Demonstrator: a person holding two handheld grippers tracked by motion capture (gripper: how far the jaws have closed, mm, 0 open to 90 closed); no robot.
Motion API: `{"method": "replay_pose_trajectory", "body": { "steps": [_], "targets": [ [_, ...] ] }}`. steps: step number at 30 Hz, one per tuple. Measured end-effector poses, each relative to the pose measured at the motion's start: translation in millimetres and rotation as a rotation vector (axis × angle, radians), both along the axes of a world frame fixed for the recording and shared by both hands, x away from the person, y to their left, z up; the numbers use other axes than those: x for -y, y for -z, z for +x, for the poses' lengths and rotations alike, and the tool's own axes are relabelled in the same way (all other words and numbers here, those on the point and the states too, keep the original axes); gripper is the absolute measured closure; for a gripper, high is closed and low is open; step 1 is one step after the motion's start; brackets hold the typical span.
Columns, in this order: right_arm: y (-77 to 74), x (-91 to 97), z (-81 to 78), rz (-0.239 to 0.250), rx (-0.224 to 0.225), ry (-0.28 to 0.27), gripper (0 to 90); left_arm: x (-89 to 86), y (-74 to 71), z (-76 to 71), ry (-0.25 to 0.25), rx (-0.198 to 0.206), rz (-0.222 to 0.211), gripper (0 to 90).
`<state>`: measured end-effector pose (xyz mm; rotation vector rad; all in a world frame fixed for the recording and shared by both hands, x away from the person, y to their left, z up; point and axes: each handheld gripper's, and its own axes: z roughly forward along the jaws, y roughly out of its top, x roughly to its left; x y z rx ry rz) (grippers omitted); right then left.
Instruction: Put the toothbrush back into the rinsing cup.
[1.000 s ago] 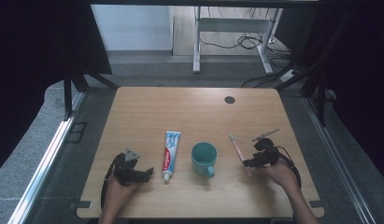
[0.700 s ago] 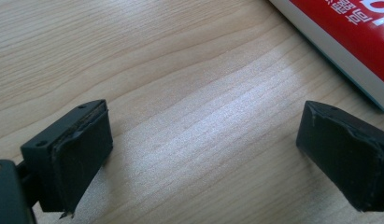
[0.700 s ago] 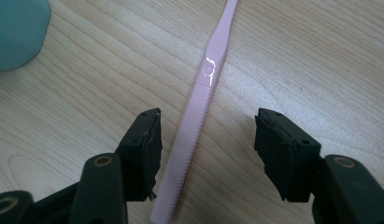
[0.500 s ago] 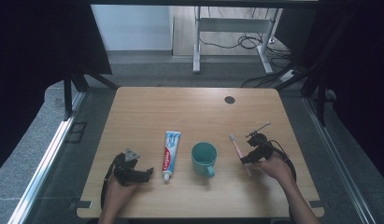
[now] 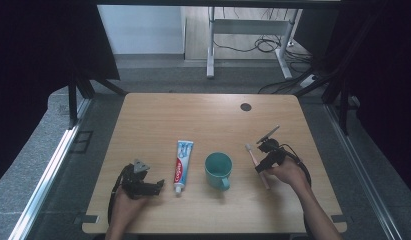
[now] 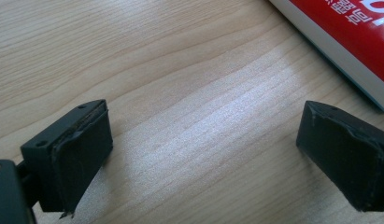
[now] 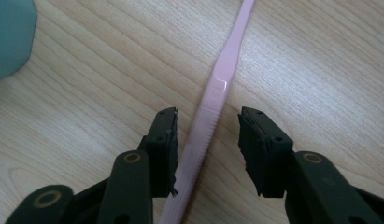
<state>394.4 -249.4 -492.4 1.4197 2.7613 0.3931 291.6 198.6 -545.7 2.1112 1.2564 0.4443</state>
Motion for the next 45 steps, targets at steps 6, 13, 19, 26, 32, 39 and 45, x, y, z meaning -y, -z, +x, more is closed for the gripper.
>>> {"method": "replay_pose_trajectory", "body": {
  "steps": [6,13,19,26,32,39,45],
  "targets": [
    [0.4,-8.7,6.3,-0.027,-0.034,-0.002,63.5,0.0,0.0,0.0,0.0,0.0,0.0,3.4],
    [1.0,-20.6,13.6,-0.073,-0.052,-0.003,68.4,0.1,0.0,0.0,-0.001,0.0,-0.001,3.4],
    [2.1,-28.4,18.6,-0.122,-0.069,0.005,69.3,0.1,0.0,0.0,-0.001,0.0,-0.001,3.4],
    [7.3,-34.4,23.6,-0.157,-0.086,0.013,69.5,0.1,0.0,0.0,-0.001,0.0,-0.001,3.4],
    [7.1,-39.3,23.5,-0.188,-0.093,0.008,77.4,0.1,0.1,0.0,-0.001,0.0,-0.001,3.4],
    [6.8,-38.7,23.1,-0.185,-0.089,-0.002,78.6,0.1,0.1,0.0,-0.001,0.0,-0.001,3.3],
    [6.6,-34.5,21.9,-0.146,-0.081,0.009,78.7,0.1,0.0,0.0,-0.001,0.0,-0.001,3.4]
  ]
}}
